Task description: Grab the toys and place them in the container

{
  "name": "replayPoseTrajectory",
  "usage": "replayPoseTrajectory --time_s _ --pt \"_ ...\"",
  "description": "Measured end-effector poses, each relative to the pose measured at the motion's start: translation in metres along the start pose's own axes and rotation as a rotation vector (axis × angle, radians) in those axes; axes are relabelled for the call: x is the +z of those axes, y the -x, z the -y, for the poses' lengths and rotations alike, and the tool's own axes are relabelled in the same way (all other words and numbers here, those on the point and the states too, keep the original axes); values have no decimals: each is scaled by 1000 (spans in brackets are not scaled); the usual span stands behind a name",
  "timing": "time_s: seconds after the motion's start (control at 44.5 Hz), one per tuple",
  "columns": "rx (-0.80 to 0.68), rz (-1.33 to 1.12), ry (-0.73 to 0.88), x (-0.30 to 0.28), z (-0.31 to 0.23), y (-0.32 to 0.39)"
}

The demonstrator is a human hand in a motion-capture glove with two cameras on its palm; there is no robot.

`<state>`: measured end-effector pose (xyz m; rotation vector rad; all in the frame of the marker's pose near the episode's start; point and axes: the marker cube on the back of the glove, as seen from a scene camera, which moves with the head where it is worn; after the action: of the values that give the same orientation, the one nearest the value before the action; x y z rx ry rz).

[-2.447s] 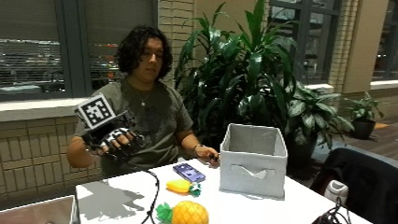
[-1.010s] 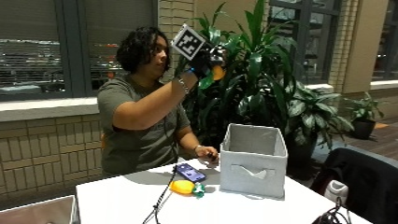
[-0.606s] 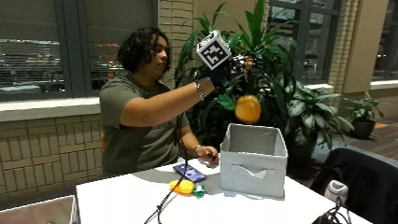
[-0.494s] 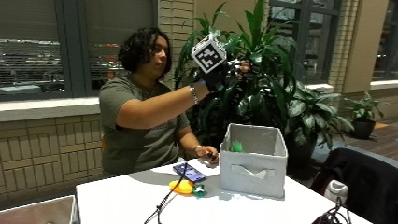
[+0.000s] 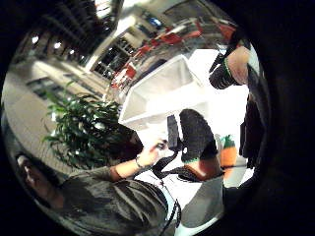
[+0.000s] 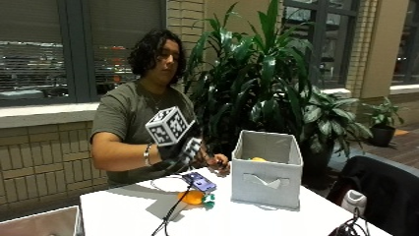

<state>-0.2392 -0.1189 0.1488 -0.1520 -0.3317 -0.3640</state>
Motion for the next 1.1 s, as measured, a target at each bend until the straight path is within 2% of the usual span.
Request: replayPoseTrajectory --time_s 0.202,0.314,0.494,0.584,0.718,0.898,1.1 --pt "363 -76 202 61 -62 -79" --pt "409 -188 254 71 -73 -90" --pt "452 -251 294 78 -60 -86" --pt "424 -257 266 74 -48 -78" --pt "362 -215 131 36 -17 -49" --pt "112 -286 -130 -40 38 45" --pt "-81 -326 -276 -73 77 145"
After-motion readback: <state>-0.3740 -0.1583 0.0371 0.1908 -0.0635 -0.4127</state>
